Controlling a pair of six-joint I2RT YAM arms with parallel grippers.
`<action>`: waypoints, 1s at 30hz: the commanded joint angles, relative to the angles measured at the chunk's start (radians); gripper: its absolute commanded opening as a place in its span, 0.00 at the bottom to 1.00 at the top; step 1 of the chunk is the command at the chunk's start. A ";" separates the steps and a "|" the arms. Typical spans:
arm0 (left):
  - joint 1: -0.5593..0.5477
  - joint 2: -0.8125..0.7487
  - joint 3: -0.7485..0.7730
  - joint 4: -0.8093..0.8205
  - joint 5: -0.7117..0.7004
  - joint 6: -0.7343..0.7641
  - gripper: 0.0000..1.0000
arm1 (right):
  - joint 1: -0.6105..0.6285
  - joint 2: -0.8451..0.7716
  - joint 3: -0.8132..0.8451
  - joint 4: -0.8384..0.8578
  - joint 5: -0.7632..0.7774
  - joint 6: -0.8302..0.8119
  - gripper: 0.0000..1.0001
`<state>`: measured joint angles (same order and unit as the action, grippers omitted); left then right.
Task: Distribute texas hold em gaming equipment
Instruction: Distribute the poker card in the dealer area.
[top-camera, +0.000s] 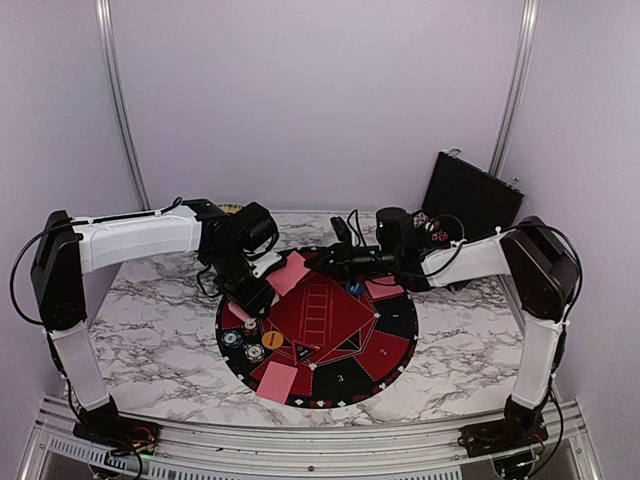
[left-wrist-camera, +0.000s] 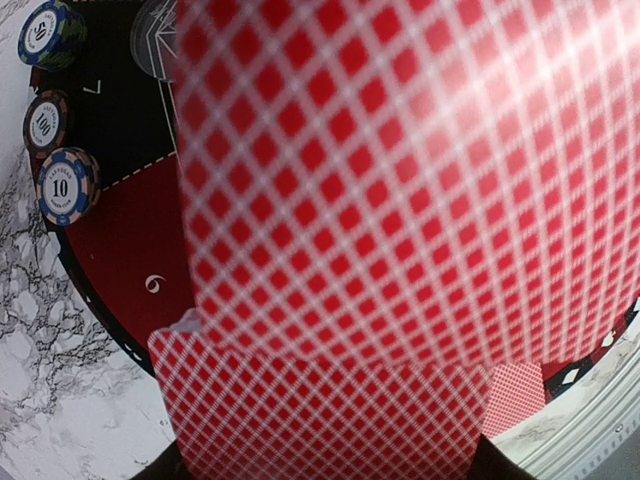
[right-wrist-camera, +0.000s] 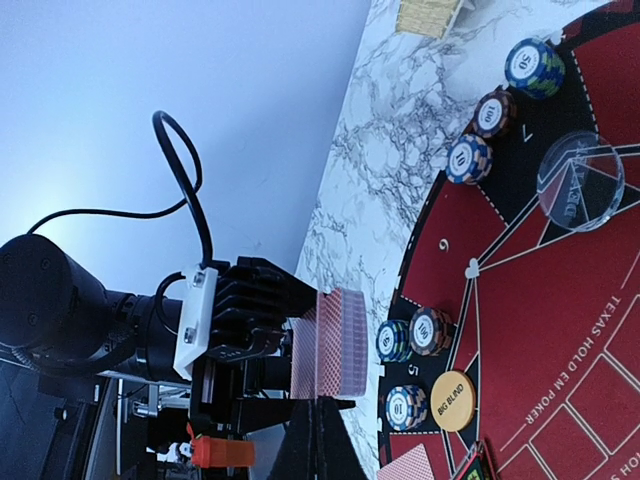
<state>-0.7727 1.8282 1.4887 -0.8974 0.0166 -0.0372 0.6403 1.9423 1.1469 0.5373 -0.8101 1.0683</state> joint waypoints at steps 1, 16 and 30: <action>0.015 -0.045 -0.014 0.017 -0.011 0.000 0.30 | -0.020 -0.046 -0.003 -0.010 0.000 -0.022 0.00; 0.074 -0.060 -0.043 0.031 -0.010 0.002 0.30 | -0.068 -0.057 -0.020 -0.033 0.013 -0.053 0.00; 0.154 -0.076 -0.079 0.035 0.001 0.005 0.30 | -0.101 0.000 0.051 -0.109 0.033 -0.114 0.00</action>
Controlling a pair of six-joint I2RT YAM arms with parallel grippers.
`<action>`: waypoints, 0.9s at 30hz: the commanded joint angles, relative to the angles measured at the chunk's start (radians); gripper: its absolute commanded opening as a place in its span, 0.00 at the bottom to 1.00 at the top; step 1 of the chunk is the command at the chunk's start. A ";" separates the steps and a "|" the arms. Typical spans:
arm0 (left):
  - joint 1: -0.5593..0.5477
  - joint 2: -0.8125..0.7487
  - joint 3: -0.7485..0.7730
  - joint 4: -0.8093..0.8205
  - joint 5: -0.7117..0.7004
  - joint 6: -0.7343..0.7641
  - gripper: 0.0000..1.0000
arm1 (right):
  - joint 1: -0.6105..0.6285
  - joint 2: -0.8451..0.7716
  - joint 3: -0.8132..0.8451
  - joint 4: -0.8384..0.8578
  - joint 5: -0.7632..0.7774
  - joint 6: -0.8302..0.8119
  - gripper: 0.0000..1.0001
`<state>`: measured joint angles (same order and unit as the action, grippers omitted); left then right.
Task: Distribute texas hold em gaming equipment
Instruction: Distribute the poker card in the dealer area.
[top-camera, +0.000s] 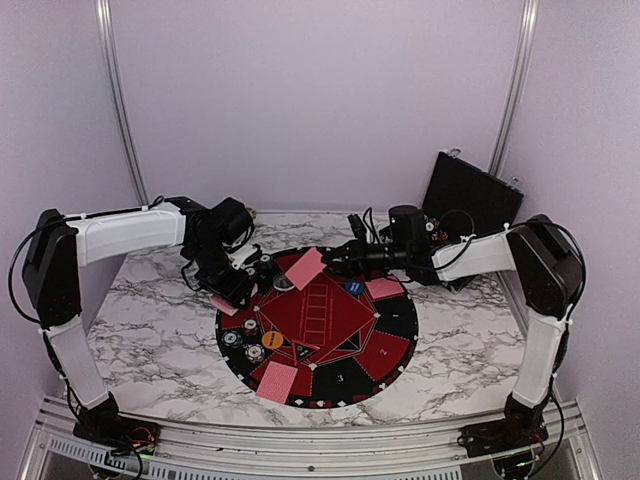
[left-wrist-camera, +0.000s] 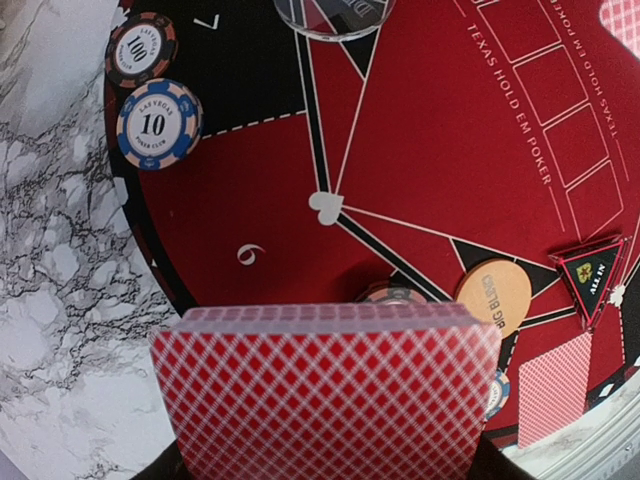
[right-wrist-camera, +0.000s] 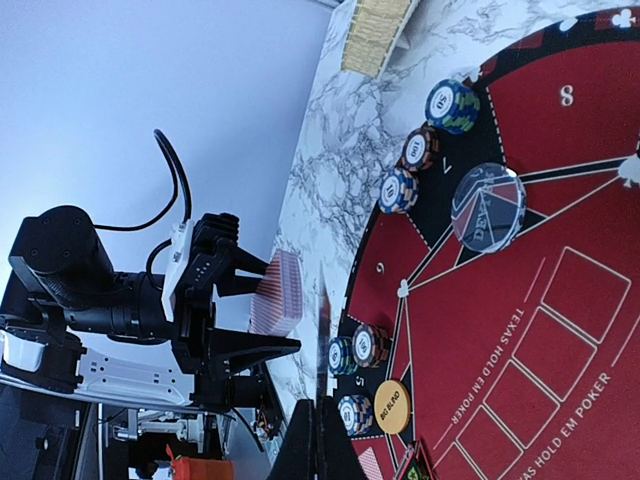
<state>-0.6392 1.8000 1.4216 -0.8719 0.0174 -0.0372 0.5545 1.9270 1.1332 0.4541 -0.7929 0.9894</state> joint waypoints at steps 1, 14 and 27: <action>0.026 -0.048 -0.015 0.011 0.000 0.004 0.30 | -0.017 0.021 0.072 -0.030 0.015 -0.037 0.00; 0.062 -0.065 -0.073 0.035 0.018 0.002 0.29 | -0.030 0.071 0.123 -0.070 0.014 -0.066 0.00; 0.067 -0.077 -0.105 0.056 0.033 0.003 0.29 | -0.037 0.093 0.158 -0.119 0.037 -0.102 0.00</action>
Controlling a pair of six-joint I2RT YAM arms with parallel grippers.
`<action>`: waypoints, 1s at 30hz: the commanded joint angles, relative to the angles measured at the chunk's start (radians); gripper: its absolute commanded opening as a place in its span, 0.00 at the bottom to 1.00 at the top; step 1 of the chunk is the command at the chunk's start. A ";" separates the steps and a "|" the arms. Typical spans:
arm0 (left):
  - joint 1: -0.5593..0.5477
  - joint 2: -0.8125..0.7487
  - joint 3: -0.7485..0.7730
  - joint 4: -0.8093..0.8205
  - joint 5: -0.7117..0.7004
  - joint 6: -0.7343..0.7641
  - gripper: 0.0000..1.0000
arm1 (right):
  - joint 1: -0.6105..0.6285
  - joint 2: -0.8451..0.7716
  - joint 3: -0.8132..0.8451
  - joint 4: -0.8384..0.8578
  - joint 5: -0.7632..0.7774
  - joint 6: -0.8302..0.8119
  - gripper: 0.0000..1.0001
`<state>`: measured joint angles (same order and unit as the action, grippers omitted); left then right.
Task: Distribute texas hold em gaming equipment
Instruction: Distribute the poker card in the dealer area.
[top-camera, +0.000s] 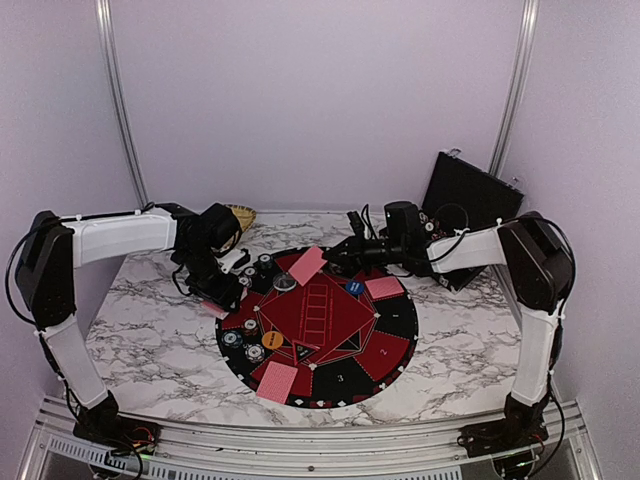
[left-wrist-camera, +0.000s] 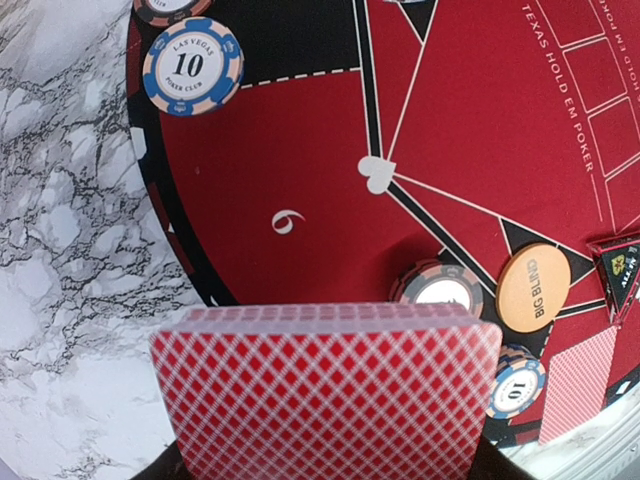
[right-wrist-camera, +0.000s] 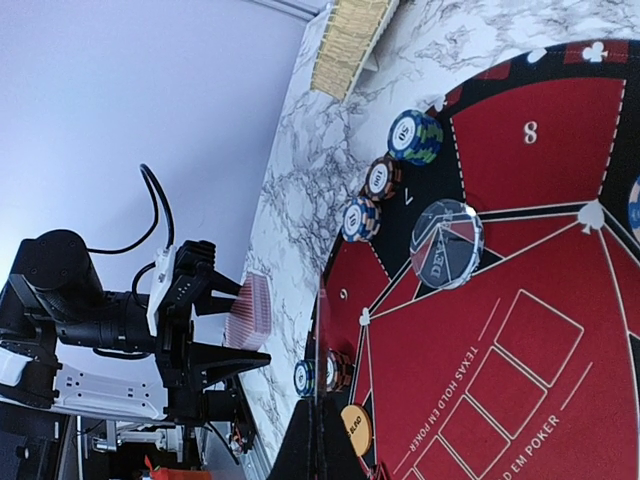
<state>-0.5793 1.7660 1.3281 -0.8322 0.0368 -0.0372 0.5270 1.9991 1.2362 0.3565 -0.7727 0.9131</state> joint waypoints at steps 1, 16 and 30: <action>0.007 -0.046 -0.012 0.016 0.013 0.003 0.29 | -0.010 0.025 0.062 -0.025 0.019 -0.030 0.00; 0.007 -0.052 -0.021 0.018 0.015 0.005 0.30 | -0.013 0.055 0.120 -0.076 0.035 -0.062 0.00; 0.009 -0.056 -0.027 0.017 0.011 0.000 0.29 | -0.018 0.055 0.130 -0.097 0.042 -0.077 0.00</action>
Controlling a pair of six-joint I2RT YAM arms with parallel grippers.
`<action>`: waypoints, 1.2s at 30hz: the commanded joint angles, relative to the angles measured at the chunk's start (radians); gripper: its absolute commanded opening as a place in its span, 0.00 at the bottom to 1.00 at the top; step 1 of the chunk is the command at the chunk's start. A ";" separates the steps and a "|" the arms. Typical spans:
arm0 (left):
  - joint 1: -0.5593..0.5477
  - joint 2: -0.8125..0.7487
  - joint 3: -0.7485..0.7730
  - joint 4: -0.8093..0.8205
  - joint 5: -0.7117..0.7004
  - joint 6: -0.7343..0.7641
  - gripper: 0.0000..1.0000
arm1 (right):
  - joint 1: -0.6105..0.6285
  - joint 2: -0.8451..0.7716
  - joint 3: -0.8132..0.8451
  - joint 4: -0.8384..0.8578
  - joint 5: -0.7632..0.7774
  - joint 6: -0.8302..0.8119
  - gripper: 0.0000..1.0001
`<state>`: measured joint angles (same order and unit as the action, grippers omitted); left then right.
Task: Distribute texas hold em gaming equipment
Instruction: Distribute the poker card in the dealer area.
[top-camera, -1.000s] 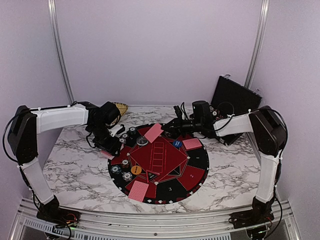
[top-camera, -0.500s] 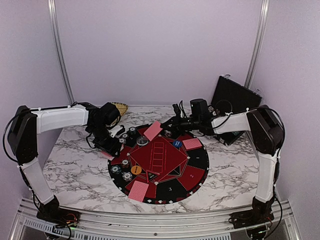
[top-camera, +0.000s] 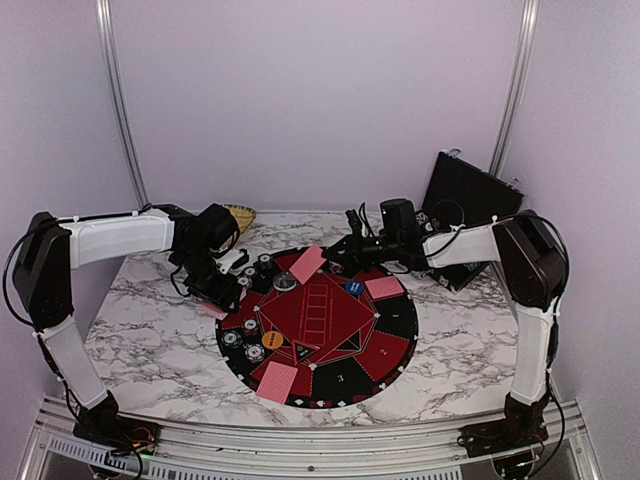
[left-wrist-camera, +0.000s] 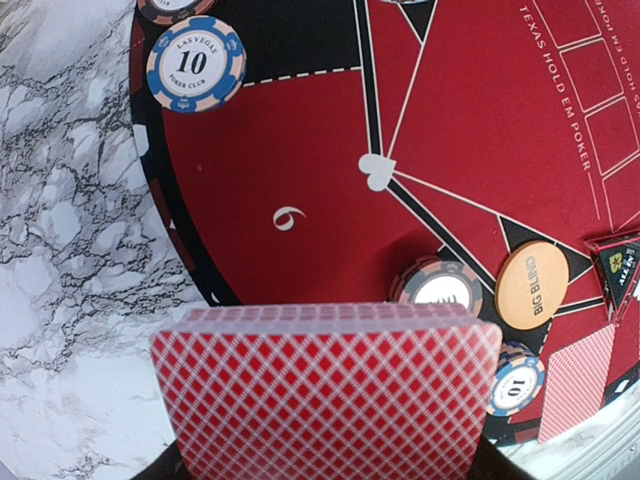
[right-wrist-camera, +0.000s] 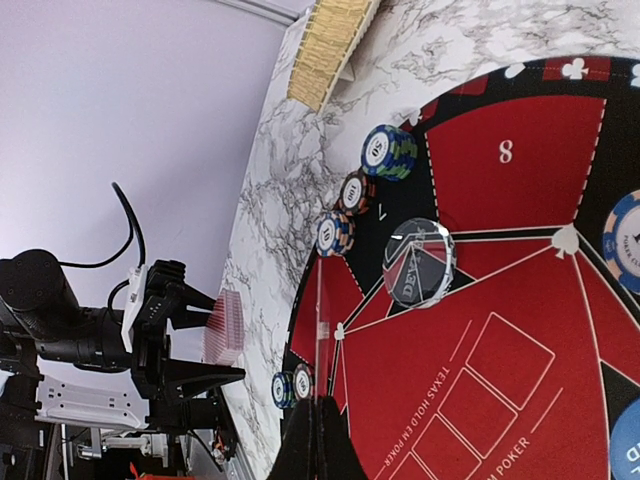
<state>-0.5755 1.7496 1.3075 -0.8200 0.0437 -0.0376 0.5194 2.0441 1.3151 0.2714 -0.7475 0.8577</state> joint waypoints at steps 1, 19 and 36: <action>0.005 -0.039 -0.005 0.004 0.006 0.001 0.30 | -0.010 0.010 0.052 -0.011 0.017 -0.022 0.00; 0.005 -0.035 -0.007 0.006 0.012 0.001 0.29 | -0.012 0.020 0.083 -0.042 0.025 -0.041 0.00; 0.005 -0.037 -0.015 0.005 0.009 0.001 0.30 | -0.016 0.046 0.124 -0.052 0.025 -0.045 0.00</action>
<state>-0.5747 1.7496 1.3048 -0.8196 0.0444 -0.0376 0.5129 2.0735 1.3888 0.2203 -0.7303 0.8322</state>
